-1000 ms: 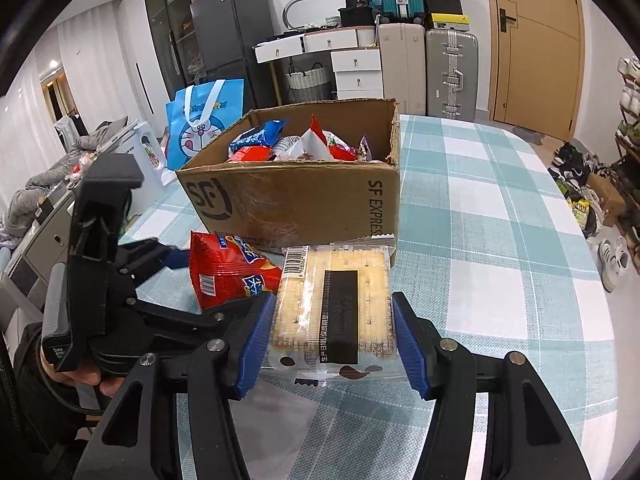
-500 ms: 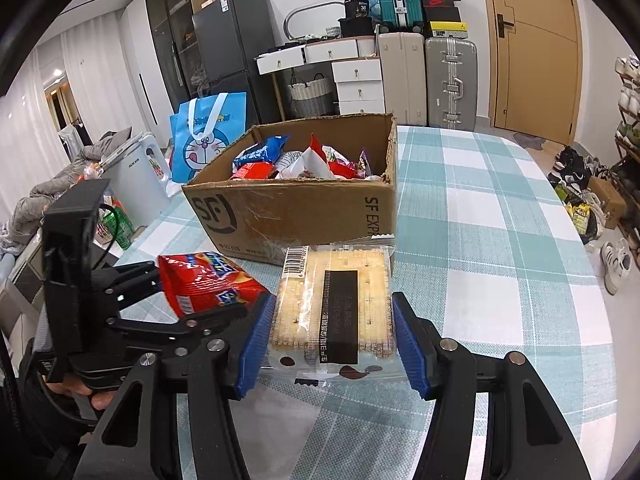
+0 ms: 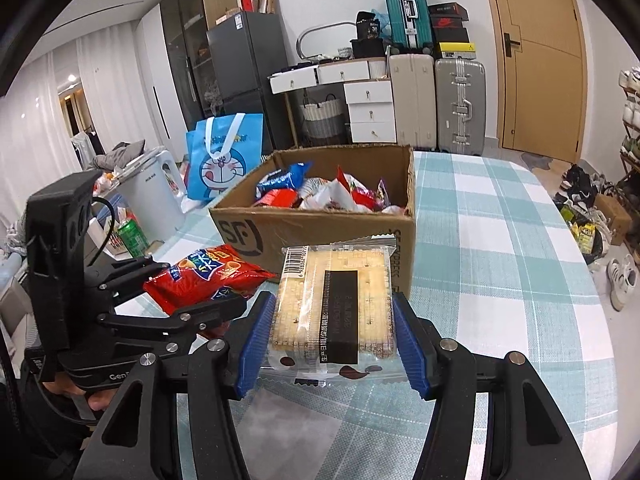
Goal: Organize snacks
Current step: 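Carry both snacks over the cardboard box and open both grippers to drop them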
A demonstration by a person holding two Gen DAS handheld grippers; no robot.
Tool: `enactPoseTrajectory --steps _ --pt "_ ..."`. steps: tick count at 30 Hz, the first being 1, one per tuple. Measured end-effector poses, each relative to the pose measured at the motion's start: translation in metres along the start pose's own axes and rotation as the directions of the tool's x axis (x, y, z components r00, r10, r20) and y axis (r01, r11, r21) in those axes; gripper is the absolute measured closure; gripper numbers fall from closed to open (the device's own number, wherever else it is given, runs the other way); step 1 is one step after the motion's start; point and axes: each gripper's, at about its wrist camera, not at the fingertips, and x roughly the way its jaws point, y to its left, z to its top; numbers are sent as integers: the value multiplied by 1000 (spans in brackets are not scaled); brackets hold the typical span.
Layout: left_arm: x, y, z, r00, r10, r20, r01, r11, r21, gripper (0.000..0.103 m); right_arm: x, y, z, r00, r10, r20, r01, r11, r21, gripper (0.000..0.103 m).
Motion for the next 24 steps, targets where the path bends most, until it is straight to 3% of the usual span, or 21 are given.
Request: enactPoseTrajectory --steps 24 --pt "-14 9 -4 1000 -17 19 17 1000 -25 57 -4 3 1 1000 5 18 -5 1000 -5 44"
